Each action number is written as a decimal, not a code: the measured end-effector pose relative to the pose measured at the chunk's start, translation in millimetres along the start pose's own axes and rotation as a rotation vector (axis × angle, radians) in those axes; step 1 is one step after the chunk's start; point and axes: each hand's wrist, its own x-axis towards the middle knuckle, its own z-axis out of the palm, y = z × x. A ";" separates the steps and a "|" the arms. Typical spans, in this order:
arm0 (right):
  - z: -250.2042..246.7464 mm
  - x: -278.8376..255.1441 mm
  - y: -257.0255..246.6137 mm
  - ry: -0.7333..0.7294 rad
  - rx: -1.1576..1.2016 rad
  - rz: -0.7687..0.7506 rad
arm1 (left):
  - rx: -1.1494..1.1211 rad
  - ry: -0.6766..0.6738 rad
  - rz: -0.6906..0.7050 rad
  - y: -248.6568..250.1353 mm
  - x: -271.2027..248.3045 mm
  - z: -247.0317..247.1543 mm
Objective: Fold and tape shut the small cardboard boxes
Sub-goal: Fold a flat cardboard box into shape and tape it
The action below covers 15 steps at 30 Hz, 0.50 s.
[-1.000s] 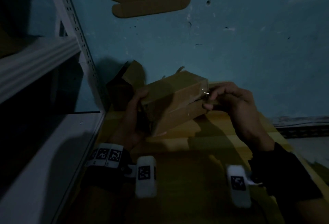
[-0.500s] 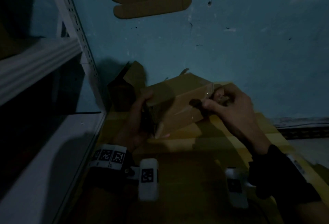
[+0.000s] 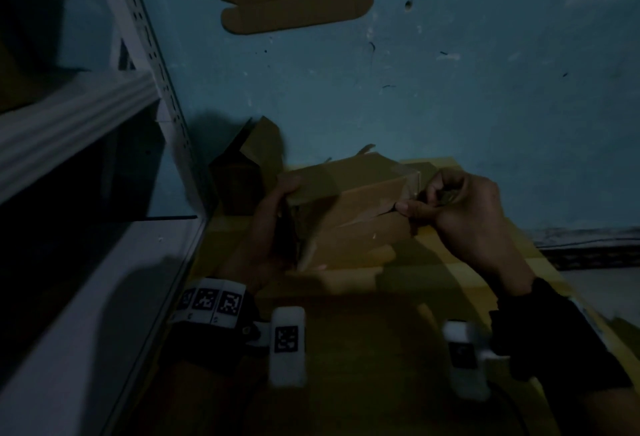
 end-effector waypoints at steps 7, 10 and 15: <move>-11.7 0.1 -1.0 -0.135 0.073 -0.030 | -0.030 0.049 0.018 3.1 -2.6 -1.4; -13.9 -0.4 -1.6 -0.154 0.083 -0.010 | -0.045 0.050 -0.005 5.4 -6.1 0.5; -18.0 -2.3 -5.2 -0.170 0.185 0.042 | -0.019 0.088 -0.020 8.5 -7.6 -3.6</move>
